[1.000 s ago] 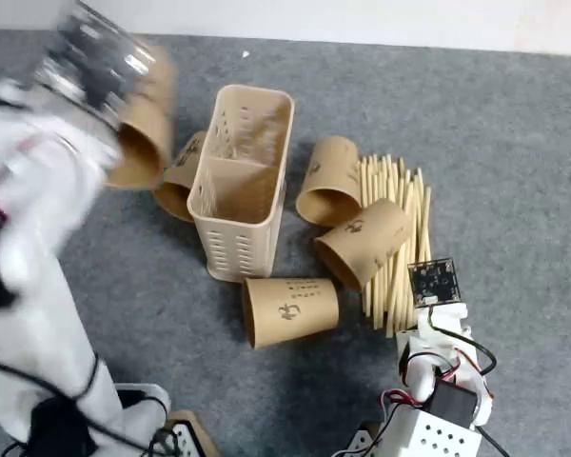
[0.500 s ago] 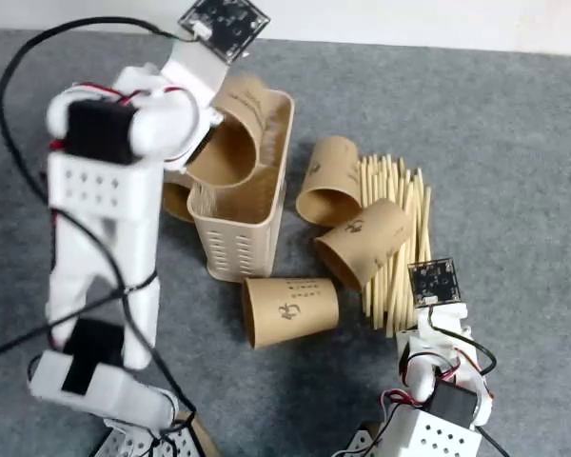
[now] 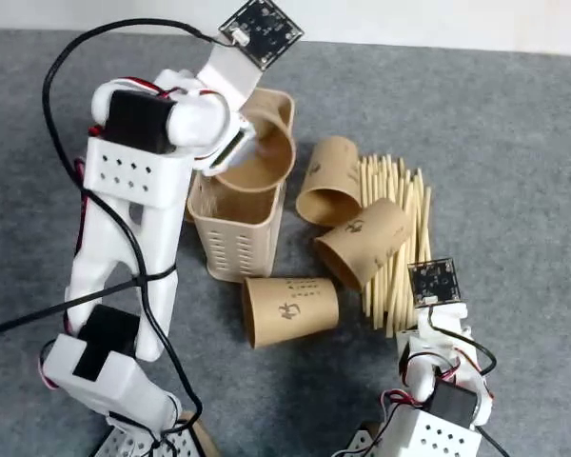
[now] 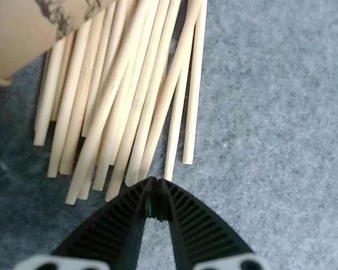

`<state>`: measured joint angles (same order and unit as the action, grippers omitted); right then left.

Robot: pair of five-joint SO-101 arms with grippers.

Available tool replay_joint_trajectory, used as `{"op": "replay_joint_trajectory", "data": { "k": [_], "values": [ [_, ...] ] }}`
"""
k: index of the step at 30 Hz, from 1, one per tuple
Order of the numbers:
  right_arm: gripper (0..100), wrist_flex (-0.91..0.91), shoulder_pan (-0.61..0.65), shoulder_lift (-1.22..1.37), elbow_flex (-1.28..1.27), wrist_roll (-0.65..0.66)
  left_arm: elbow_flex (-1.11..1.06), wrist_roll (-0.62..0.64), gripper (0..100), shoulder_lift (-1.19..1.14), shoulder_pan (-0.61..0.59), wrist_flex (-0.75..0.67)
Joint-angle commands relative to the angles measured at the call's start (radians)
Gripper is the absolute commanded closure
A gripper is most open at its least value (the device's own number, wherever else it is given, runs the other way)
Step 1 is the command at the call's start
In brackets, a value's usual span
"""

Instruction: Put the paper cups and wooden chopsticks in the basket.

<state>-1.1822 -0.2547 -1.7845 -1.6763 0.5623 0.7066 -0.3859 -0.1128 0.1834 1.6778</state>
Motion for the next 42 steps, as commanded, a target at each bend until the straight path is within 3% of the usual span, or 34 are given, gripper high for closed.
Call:
{"op": "replay_joint_trajectory", "data": {
  "k": [1,5,9,14,18,23,26,30,42],
  "values": [
    [99.2,0.002,0.004,-0.005,-0.104,0.009,0.033,0.011,73,0.015,-0.035,-0.051],
    [99.2,0.002,0.004,-0.005,-0.104,0.009,0.035,0.069,75,0.012,-0.11,-0.186],
    [99.2,0.002,0.004,-0.005,-0.104,0.009,0.025,0.095,75,0.001,-0.174,-0.239],
    [99.2,0.002,0.004,-0.005,-0.104,0.009,0.033,0.227,75,0.005,-0.332,-0.311],
    [99.2,0.002,0.004,-0.005,-0.104,0.009,0.027,0.199,75,-0.036,-0.479,-0.23],
    [99.2,0.002,0.004,-0.005,-0.104,0.009,-0.039,-0.006,75,-0.223,-0.582,-0.123],
    [99.2,0.002,0.004,-0.005,-0.104,0.009,-0.108,-0.087,75,-0.355,-0.59,-0.135],
    [99.2,0.002,0.004,-0.005,-0.104,0.009,-0.134,-0.106,75,-0.475,-0.558,-0.15],
    [99.2,0.002,0.004,-0.005,-0.104,0.009,-0.139,-0.1,75,-0.513,-0.401,-0.184]
  ]
}}
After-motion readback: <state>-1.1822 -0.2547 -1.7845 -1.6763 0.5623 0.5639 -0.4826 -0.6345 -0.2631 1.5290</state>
